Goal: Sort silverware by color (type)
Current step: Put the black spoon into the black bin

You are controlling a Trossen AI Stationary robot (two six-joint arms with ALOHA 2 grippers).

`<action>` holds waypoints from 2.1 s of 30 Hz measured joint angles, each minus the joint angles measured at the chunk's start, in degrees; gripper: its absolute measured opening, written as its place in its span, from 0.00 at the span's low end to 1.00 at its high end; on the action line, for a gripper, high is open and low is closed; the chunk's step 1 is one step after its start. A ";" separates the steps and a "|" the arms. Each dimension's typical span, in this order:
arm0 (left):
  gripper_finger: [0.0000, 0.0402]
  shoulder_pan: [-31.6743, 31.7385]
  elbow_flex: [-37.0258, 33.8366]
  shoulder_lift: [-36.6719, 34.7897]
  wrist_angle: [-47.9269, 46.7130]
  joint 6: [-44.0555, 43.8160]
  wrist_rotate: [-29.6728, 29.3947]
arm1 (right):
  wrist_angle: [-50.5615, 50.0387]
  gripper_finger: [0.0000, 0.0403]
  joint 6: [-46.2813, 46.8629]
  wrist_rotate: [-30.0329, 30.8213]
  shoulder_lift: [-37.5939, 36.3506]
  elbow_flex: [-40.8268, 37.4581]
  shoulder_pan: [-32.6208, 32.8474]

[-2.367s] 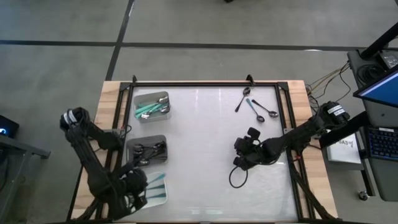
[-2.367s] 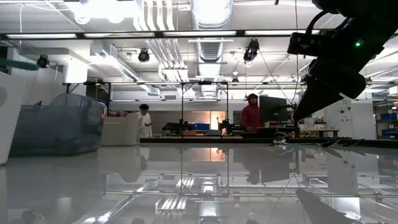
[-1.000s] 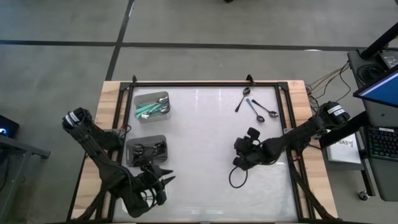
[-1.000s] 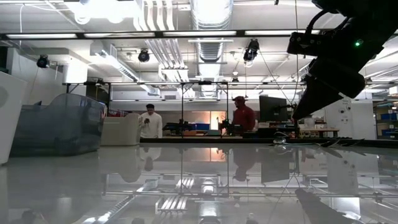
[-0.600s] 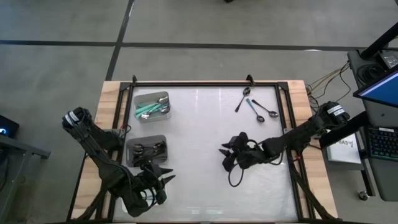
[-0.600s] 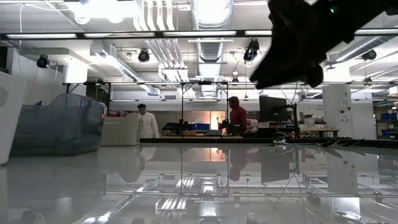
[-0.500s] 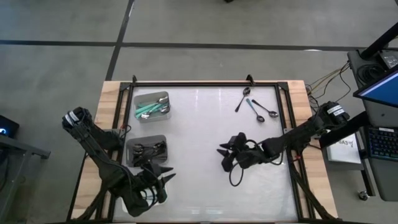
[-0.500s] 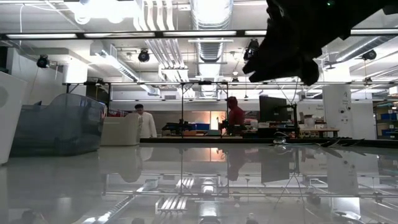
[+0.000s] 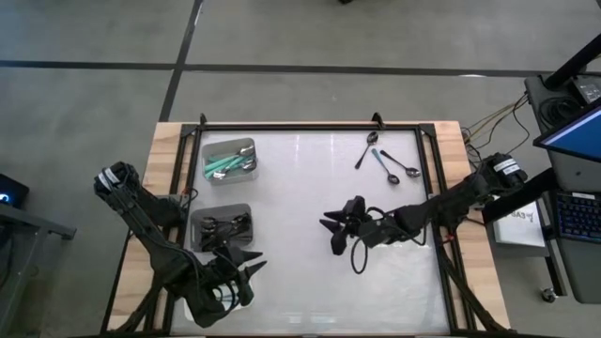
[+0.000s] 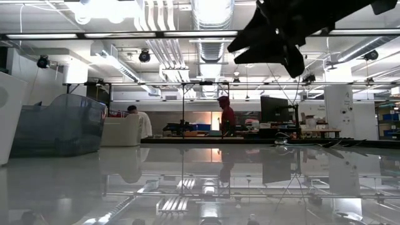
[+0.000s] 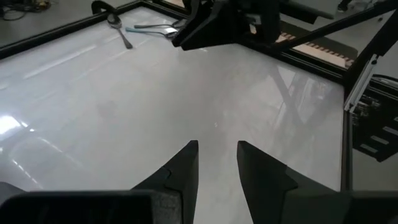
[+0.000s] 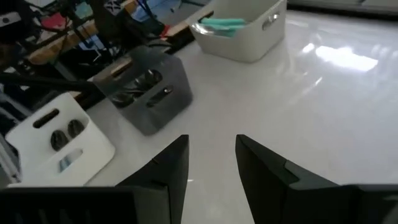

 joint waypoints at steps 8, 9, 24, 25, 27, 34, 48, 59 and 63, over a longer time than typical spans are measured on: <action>0.23 0.39 -0.01 -1.11 -7.43 -5.00 -1.32 | -2.19 0.31 -4.30 -0.08 -0.28 0.00 -3.91; 0.23 0.42 0.00 -1.68 -10.65 -7.95 -1.40 | -2.67 0.31 -4.47 -0.70 -0.31 0.00 -4.86; 0.23 5.05 -4.49 -9.03 -27.51 -13.71 -1.05 | -30.07 0.31 -6.73 -16.60 -3.83 0.00 -32.46; 0.23 5.05 -5.45 -9.92 -26.31 -13.52 -1.03 | -34.14 0.31 -6.64 -16.66 -4.73 -0.02 -35.13; 0.22 5.03 -7.37 -11.57 -22.92 -12.13 -1.02 | -41.25 0.31 -6.70 -16.71 -6.83 -0.02 -40.40; 0.21 5.11 -14.72 -16.68 -5.89 -0.73 -1.13 | -54.25 0.31 -11.37 -21.86 -11.34 -0.02 -57.33; 0.21 5.19 -19.04 -18.40 8.03 9.44 -2.19 | -56.00 0.31 -28.03 -28.72 0.21 0.01 -74.53; 0.21 5.92 -19.04 -18.40 8.62 9.44 -2.72 | -57.57 0.31 -29.83 -28.82 5.49 2.62 -74.40; 0.21 5.92 -19.04 -18.40 8.62 9.49 -2.73 | -59.42 0.27 -30.61 -29.38 7.24 4.15 -74.42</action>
